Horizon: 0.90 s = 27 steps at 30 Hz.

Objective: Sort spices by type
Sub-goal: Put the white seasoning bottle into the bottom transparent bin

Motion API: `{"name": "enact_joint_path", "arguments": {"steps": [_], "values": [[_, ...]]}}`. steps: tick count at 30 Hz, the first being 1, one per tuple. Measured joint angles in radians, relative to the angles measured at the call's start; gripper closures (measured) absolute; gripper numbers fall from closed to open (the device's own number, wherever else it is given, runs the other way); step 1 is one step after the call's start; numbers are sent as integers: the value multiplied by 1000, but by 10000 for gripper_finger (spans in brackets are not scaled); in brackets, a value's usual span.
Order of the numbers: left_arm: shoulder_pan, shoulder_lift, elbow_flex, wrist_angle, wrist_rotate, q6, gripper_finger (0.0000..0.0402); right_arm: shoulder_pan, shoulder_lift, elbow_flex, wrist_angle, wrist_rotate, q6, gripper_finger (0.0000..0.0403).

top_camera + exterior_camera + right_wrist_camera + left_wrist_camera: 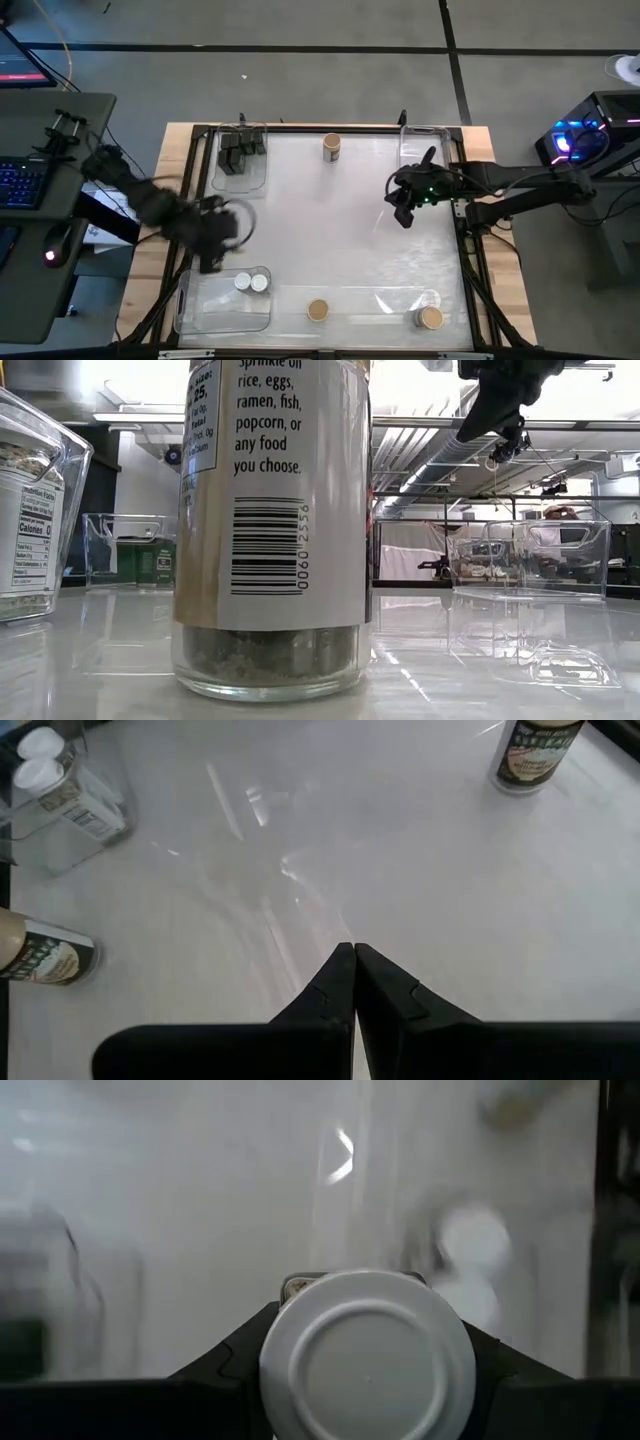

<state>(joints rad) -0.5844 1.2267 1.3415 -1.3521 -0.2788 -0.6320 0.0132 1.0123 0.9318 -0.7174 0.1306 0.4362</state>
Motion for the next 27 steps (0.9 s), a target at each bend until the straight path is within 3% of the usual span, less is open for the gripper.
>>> {"name": "enact_joint_path", "arguments": {"steps": [4,10,20,27], "values": [[-207,3,-59,-25,31,-207,235,0,19,0,20,-13,3,403],[-359,49,-220,210,70,-332,235,0,22,0,47,-19,32,403],[-380,148,-369,346,15,-354,235,0,22,0,46,-31,56,403],[-380,159,-399,462,-19,-357,235,0,22,0,45,-34,54,403]]}}
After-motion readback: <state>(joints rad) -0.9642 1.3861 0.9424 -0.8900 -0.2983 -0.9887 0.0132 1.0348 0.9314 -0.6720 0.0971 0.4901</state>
